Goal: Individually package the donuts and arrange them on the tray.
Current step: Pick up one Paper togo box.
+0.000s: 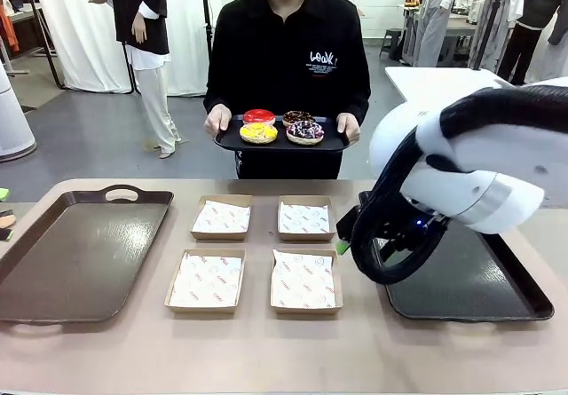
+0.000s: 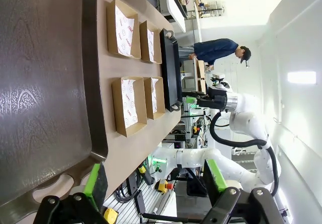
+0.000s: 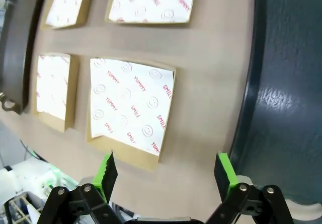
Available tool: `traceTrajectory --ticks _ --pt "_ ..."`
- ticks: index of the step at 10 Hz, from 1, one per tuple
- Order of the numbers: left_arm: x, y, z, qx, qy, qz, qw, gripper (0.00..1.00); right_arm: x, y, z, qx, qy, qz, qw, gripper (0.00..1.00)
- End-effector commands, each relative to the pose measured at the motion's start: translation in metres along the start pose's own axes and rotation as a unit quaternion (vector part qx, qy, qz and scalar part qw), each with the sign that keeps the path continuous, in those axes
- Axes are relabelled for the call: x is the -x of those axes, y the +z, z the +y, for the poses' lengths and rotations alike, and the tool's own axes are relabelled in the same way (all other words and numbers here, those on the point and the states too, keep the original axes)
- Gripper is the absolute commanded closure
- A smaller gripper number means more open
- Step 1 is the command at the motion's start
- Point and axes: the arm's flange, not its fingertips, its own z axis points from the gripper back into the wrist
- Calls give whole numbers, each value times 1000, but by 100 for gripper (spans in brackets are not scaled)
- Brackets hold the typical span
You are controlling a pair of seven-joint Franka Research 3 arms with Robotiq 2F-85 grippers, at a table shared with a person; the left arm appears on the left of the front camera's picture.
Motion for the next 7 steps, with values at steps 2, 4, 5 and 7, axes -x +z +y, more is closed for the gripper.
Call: traceTrajectory --ticks 2,4,5,7 --pt "0 1 0 10 -5 -6 1000 0 6 7 -15 -9 3 22 1000 0" --pt "0 1 0 10 -5 -6 1000 0 2 -4 1 3 1 5 1000 0" --pt "0 1 0 10 -5 -6 1000 0 2 -4 1 3 1 5 1000 0" --pt "0 1 0 10 -5 -6 1000 0 2 -4 1 3 1 5 1000 0"
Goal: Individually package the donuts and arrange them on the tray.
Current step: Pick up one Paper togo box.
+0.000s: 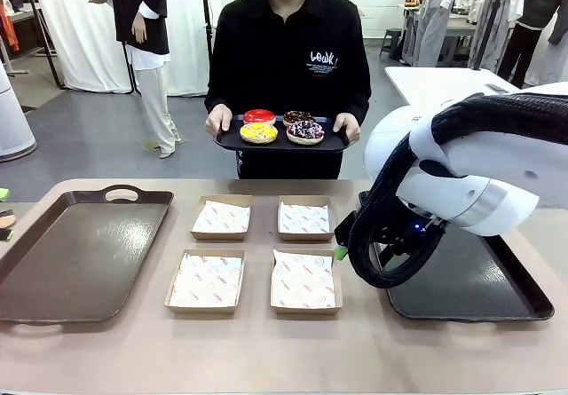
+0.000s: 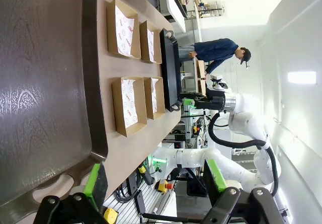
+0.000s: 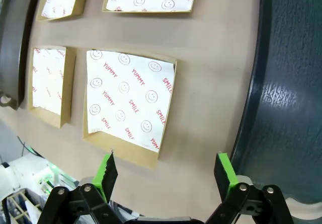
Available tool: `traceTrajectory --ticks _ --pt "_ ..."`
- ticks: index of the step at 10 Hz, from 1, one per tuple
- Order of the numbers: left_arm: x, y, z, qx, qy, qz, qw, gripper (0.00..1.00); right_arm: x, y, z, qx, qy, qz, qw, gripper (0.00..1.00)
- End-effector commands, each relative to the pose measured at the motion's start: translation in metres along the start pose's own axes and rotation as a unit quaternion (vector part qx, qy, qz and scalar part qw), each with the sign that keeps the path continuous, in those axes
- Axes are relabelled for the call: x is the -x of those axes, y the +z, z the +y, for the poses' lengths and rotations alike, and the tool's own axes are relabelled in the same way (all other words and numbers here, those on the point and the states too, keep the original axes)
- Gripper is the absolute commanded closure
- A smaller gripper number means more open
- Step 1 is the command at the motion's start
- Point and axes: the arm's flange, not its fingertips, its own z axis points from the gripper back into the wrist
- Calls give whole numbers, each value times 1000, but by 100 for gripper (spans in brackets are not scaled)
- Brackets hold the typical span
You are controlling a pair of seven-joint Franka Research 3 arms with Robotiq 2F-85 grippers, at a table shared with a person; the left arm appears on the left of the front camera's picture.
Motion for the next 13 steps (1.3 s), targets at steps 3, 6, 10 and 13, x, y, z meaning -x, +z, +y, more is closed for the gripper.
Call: traceTrajectory --ticks 3,6,10,13 --pt "0 1 0 10 -5 -6 1000 0 0 0 0 0 0 0 1000 0" --pt "0 1 0 10 -5 -6 1000 0 -1 -14 38 69 3 55 996 0" --pt "0 1 0 10 -5 -6 1000 0 -22 -38 54 110 -48 64 991 0" --pt "0 1 0 10 -5 -6 1000 0 -30 -64 59 99 -55 61 992 0"
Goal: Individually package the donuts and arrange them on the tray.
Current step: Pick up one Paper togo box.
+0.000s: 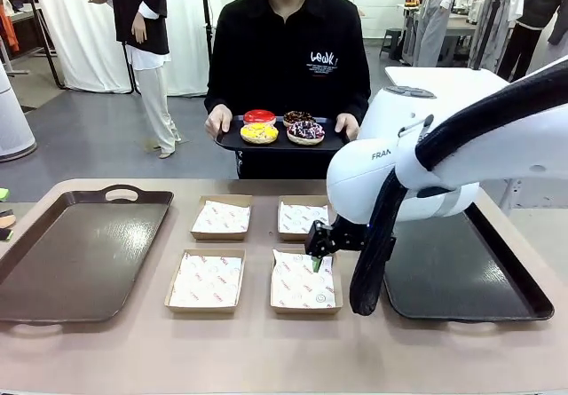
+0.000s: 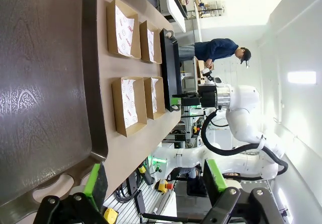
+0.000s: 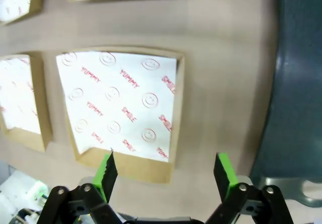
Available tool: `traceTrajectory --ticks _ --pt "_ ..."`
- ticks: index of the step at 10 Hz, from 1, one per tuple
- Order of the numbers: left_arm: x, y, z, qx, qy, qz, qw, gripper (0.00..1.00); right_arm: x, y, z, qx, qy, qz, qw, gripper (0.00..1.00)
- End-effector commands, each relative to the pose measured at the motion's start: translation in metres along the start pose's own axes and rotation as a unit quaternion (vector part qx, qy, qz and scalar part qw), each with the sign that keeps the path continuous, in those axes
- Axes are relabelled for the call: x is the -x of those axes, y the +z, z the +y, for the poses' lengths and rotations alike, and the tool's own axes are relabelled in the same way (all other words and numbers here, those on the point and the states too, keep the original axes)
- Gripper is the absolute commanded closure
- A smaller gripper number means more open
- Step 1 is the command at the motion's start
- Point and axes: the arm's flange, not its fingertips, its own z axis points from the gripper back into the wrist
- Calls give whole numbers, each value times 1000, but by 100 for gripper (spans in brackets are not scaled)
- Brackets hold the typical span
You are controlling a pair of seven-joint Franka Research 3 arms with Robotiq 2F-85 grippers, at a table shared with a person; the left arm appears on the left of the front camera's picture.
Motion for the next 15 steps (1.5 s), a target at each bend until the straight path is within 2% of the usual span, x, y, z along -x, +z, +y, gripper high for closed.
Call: traceTrajectory --ticks 1,3,5,6,7,8,10,11,13,15 --pt "0 1 -1 10 -5 -6 1000 0 -3 -18 14 15 0 -11 1000 0" --pt "0 1 -1 10 -5 -6 1000 0 -3 -31 15 37 5 -14 999 0" --pt "0 1 -1 10 -5 -6 1000 0 0 -38 16 54 17 -46 997 0" --pt "0 1 -1 10 -5 -6 1000 0 0 -40 17 70 28 -59 995 56" --pt "0 1 -1 10 -5 -6 1000 0 0 -41 17 73 30 -57 995 57" --pt "0 1 -1 10 -5 -6 1000 0 2 -41 17 75 32 -56 995 100" --pt "0 1 -1 10 -5 -6 1000 0 2 -42 17 77 34 -54 995 100" --pt "0 1 -1 10 -5 -6 1000 0 1 -42 16 77 34 -54 995 83" --pt "0 1 -1 10 -5 -6 1000 0 0 -43 17 77 32 -55 995 100" --pt "0 1 -1 10 -5 -6 1000 0 0 -42 18 78 31 -60 995 100"
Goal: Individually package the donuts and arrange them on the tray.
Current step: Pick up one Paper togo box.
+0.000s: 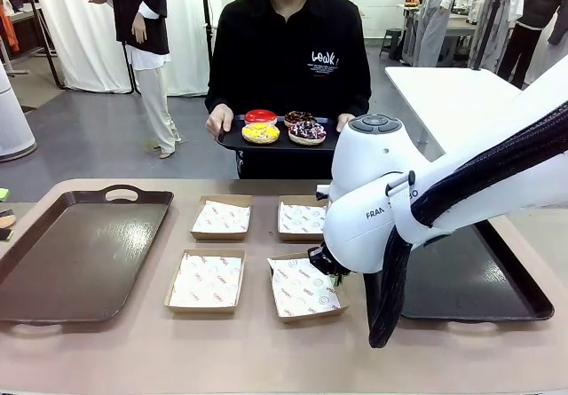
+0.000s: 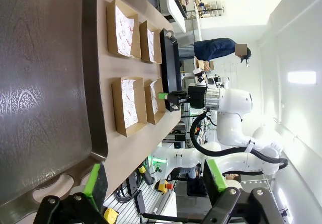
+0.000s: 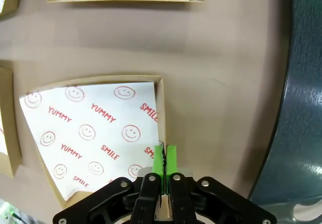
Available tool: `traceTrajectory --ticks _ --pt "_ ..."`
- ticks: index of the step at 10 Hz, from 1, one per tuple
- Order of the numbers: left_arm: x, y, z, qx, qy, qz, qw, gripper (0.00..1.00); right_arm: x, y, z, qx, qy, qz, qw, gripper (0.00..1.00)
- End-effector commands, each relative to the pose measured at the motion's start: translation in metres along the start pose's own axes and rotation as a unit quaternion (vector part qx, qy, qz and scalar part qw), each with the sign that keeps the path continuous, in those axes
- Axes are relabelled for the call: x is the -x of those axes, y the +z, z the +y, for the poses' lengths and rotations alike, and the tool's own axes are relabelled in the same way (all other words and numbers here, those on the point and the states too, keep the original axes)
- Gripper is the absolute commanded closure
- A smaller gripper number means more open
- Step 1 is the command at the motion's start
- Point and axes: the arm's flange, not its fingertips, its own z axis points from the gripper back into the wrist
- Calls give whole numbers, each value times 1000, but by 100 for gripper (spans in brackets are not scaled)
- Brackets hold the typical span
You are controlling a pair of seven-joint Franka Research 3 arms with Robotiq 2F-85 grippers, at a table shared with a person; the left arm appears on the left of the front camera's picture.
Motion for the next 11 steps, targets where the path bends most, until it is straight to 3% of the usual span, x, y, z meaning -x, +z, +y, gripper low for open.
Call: traceTrajectory --ticks 1,3,6,9,11 --pt "0 1 -1 10 -5 -6 1000 0 -1 -5 8 8 -11 -18 1000 100" --pt "0 1 -1 10 -5 -6 1000 0 10 10 8 -3 -11 -23 1000 100" --pt "0 1 -1 10 -5 -6 1000 0 23 103 22 -19 -13 -95 995 100" --pt "0 1 -1 10 -5 -6 1000 0 -20 177 35 -5 -69 -128 989 100" --pt "0 1 -1 10 -5 -6 1000 0 -81 198 39 1 -112 -104 988 100"
